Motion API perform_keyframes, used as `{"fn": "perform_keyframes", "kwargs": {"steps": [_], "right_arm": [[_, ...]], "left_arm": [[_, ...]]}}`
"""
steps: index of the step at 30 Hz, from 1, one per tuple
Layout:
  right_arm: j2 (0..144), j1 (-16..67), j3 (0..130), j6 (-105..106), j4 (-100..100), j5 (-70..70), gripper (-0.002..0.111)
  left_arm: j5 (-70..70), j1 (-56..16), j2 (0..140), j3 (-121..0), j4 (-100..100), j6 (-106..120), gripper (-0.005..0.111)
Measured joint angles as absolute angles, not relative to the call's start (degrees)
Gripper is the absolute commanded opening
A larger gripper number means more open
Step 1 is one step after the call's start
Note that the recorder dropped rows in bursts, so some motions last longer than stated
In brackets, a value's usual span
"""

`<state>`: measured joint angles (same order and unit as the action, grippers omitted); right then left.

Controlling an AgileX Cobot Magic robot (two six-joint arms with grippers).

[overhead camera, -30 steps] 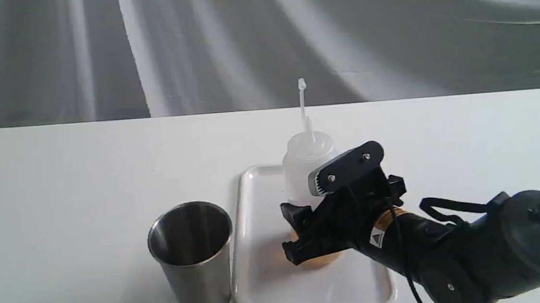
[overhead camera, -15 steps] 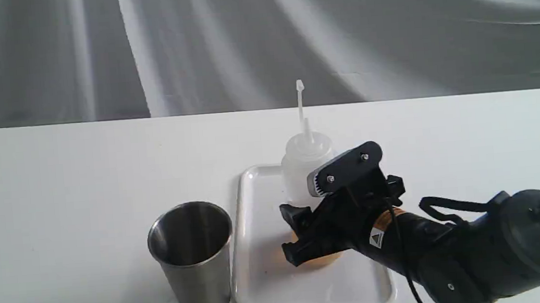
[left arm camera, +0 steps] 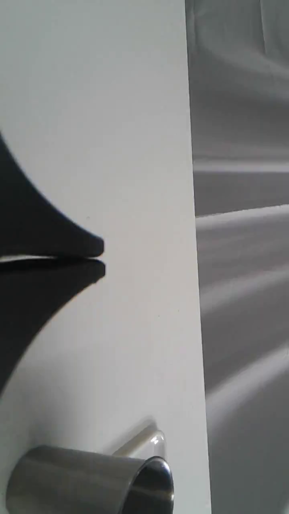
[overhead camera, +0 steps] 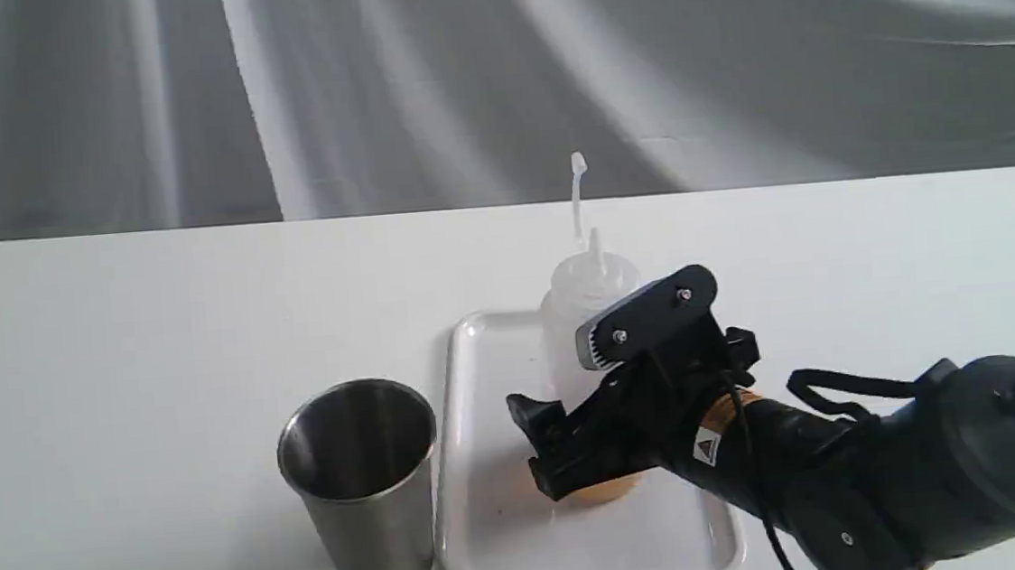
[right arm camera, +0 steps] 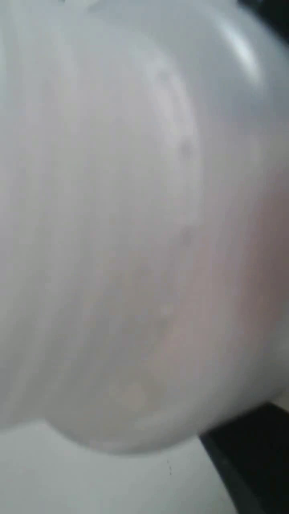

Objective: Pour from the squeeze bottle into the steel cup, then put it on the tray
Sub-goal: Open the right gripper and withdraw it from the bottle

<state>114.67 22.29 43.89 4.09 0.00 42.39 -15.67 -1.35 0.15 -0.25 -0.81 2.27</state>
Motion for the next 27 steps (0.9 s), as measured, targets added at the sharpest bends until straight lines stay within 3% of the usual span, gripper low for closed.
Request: {"fn": "perform_keyframes", "kwargs": {"steps": [13,27], "right_arm": [[106.43,22.29,40.23,3.98,-0.66,42.50,0.095],[78.00,22.29,31.79,2.44,-2.94,37.88,0.095]], "left_arm": [[-15.67,-1.35,0.15,-0.26,-0.81,2.27,0.000],[-15.67,-1.35,0.15,-0.26,-0.81,2.27,0.000]]}}
